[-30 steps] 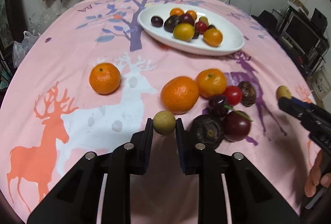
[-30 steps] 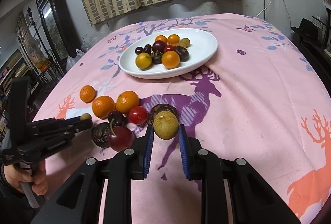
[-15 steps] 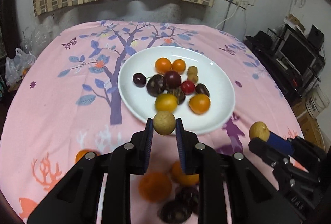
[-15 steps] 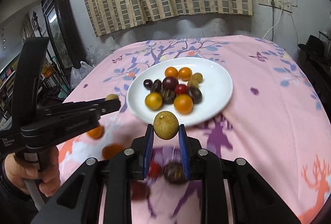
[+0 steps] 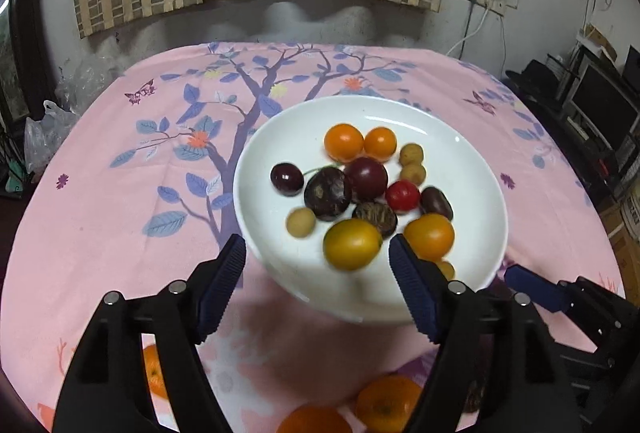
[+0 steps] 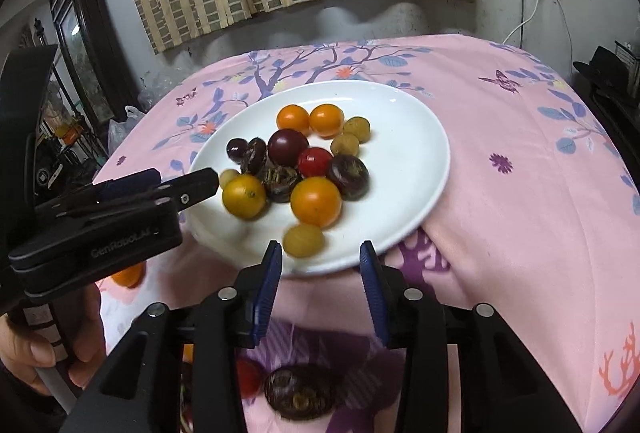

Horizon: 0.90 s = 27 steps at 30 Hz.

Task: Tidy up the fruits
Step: 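Carry both longans over the white plate and open both grippers, then grasp a dark red plum with the right gripper while the left gripper grasps a dark mangosteen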

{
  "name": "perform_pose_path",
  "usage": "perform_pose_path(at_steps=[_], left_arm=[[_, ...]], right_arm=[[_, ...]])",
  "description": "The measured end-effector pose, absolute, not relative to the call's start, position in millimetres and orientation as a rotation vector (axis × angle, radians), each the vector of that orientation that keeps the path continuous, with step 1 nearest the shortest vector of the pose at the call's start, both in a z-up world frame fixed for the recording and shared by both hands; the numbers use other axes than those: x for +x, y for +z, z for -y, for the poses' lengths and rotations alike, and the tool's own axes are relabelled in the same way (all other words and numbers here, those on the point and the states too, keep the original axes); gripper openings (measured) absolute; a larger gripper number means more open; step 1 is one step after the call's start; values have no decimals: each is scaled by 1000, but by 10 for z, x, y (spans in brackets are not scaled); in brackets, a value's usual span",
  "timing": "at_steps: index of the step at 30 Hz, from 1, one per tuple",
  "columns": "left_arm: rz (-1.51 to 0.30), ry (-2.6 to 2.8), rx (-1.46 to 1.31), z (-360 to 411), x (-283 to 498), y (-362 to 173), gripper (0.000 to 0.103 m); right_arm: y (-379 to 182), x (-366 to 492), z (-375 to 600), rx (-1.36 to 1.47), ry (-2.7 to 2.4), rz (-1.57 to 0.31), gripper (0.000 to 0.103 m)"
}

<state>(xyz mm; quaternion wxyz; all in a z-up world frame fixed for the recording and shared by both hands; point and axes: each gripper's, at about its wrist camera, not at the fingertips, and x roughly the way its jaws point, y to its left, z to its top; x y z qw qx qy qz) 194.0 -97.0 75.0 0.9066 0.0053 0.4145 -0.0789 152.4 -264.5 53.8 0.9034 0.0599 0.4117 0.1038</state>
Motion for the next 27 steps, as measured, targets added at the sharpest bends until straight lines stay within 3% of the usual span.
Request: perform_pose_path(at_steps=[6,10,18,27], left_arm=[[-868,-149,-28,795,1543,813,72],[-877,-144,-67,668,1208,785,74],[-880,-136,-71,499,650,583,76],[-879,-135,-113,287,533,369,77]], right_arm=[[558,1176,2702,125,208,-856,49],[544,884,2757,186,210,-866,60],[433,354,2548,165,264,-909,60],[231,168,2136,7,269,-973,60]])
